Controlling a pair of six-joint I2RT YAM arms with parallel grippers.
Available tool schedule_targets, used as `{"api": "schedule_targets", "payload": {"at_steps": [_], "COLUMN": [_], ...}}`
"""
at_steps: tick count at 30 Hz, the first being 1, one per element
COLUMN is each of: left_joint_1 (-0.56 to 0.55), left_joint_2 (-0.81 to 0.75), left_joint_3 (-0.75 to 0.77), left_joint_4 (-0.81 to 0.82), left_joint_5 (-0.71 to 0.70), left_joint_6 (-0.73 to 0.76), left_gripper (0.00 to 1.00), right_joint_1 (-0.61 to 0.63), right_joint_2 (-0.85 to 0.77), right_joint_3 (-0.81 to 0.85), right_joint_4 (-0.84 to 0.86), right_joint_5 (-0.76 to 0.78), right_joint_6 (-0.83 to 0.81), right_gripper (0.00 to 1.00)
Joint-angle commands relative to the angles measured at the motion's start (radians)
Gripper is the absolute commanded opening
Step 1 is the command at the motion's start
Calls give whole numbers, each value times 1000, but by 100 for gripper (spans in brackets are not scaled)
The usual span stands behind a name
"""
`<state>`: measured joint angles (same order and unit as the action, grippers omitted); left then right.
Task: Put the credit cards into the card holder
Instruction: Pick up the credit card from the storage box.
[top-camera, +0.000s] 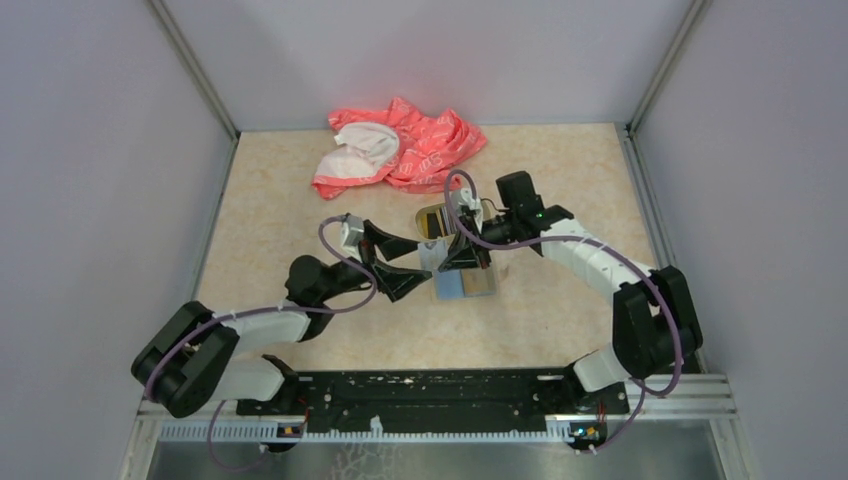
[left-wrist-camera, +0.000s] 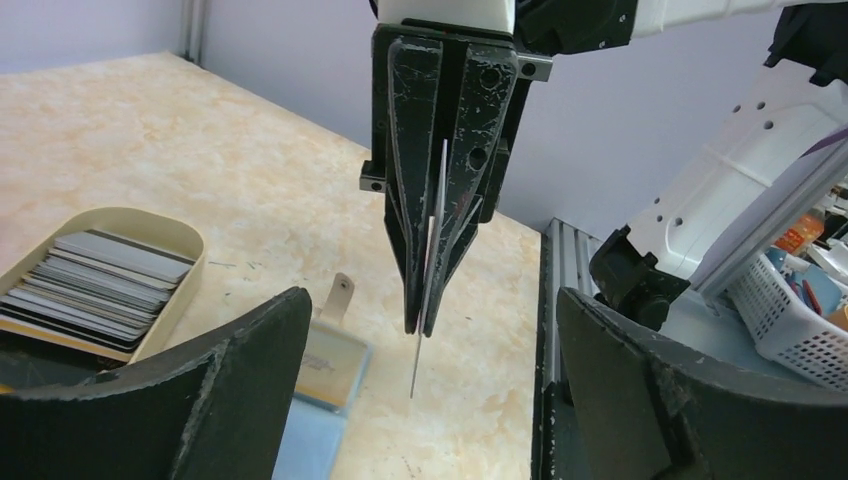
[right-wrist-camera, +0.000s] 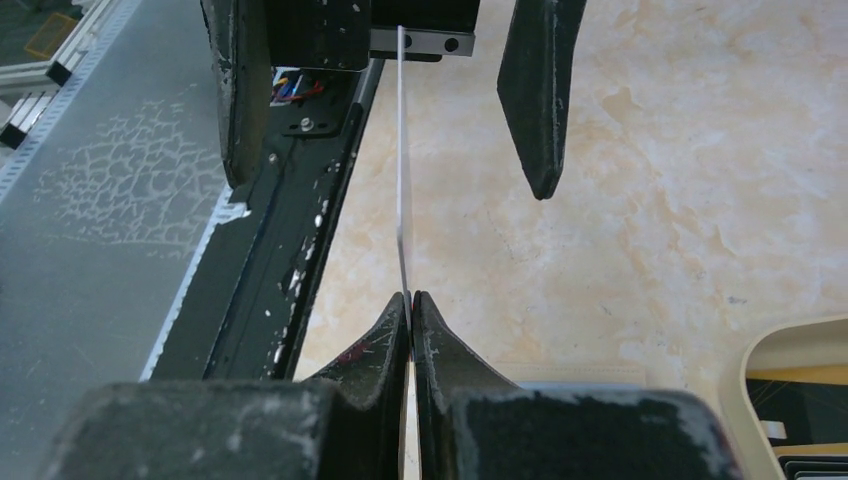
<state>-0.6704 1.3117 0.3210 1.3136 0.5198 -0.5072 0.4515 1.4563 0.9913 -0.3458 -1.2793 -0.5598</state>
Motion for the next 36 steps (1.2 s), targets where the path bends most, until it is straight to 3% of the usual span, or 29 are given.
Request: {"api": "schedule_targets", "payload": {"at_steps": [1,4,9,12,22,32,36], "left_joint_1": [89,118,120,121,120,121,121], "left_joint_2": [-67,-90,-107,-108,-30,-35,-49], "left_joint_3": [24,90,242,296,397,428,425], "left_joint_4": [-124,-293,-704,-829,-927,-961,-972], "left_joint_5": [180,270,352,363,452,465,459], "left_joint_6": [-3,42,270,375,406,404,402], "left_gripper": [99,99,99,97,43,42,27], "right_joint_1": [10,22,47,56,67,77,79], "right_joint_2": [29,44,52,59,70,82,84], "right_joint_3": [94,116,133,137,145,153,155], "right_joint_4": [-146,-204,-254,-262,-278,-293,-296], "right_joint_5": [9,24,40,50,66,87,87], "right_joint_6": [-129,-162,-202,-208,-219,-224,-227], "right_gripper": [0,0,0,0,0,0,0]}}
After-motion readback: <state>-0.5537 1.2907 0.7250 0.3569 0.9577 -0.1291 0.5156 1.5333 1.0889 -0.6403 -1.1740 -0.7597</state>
